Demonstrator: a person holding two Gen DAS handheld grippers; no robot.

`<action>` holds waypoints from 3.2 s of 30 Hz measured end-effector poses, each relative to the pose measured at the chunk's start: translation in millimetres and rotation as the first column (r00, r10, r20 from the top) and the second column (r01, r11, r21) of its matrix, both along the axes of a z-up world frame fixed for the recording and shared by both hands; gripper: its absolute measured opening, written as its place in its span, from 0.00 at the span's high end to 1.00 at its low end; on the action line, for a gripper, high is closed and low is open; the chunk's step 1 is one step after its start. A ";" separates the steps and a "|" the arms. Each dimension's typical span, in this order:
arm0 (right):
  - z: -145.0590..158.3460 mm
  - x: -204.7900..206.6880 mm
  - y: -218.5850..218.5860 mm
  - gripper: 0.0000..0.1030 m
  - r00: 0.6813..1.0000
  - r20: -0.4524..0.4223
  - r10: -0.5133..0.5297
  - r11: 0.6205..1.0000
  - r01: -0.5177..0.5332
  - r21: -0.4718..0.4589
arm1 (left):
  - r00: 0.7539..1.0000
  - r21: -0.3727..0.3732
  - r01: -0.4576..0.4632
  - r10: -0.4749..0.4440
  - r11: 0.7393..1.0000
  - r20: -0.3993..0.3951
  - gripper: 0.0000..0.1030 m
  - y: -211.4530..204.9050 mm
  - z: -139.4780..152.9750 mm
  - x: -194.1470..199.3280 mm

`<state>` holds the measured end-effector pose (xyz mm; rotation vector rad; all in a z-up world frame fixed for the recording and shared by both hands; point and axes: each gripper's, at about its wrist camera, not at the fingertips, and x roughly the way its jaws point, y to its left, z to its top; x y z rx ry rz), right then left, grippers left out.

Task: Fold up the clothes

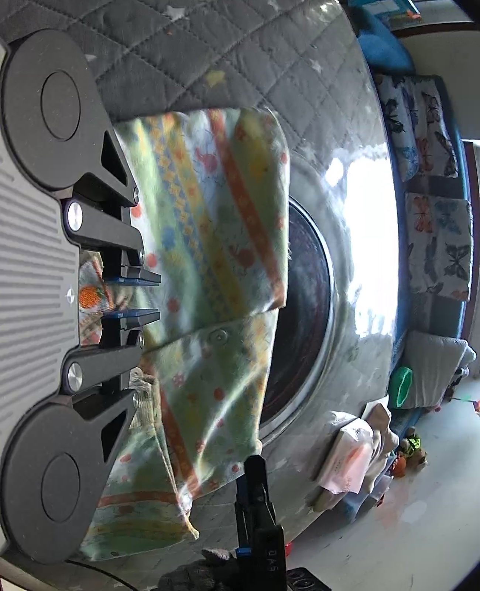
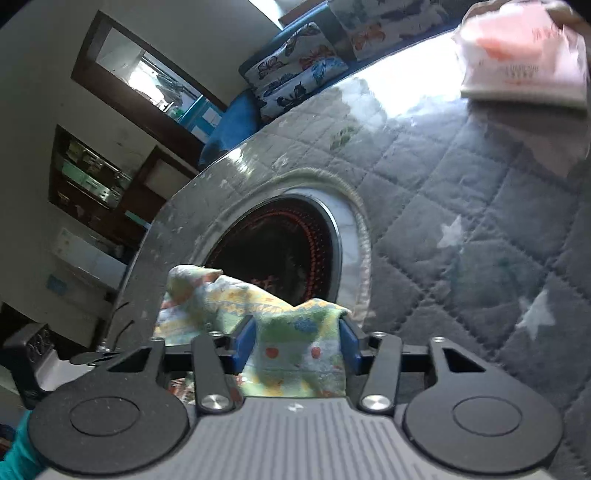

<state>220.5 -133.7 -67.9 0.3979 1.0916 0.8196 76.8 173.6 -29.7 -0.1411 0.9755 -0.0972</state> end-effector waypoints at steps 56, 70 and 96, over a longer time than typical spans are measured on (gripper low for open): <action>65.6 -100.0 84.3 0.92 0.715 0.450 0.536 0.799 -0.257 -0.544 | 0.966 0.021 -0.173 0.165 0.985 0.199 0.60 65.5 48.6 16.0; 58.5 -79.1 97.4 0.93 0.478 0.656 0.584 0.709 0.093 -0.699 | 0.968 0.102 -0.246 0.240 0.964 0.070 0.60 97.1 2.3 61.4; 32.8 -41.0 102.8 0.71 0.756 0.542 0.366 0.852 -0.038 -0.522 | 0.959 0.206 -0.167 0.110 0.964 0.261 0.78 67.9 11.6 70.8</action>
